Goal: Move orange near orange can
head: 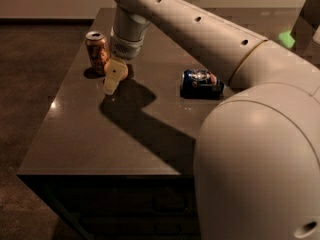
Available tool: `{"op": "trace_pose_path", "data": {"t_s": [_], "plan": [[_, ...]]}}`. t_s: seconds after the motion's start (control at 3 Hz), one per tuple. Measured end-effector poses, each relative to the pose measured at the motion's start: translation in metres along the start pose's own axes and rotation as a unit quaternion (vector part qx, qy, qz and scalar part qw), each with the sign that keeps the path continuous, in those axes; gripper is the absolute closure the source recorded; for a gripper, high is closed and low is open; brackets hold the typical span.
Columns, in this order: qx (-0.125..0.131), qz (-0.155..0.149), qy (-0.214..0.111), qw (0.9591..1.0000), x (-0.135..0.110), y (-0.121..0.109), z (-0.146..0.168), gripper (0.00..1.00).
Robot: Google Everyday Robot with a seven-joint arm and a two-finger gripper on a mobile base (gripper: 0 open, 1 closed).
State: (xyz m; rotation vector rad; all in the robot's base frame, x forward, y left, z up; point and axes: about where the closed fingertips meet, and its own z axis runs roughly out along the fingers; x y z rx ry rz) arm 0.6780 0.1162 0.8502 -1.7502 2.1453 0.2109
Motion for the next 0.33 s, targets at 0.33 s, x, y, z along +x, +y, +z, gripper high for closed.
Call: {"op": "trace_pose_path", "data": {"t_s": [0.33], "plan": [[0.0, 0.0, 0.0, 1.0, 0.0, 0.0, 0.0001, 0.0]]}}
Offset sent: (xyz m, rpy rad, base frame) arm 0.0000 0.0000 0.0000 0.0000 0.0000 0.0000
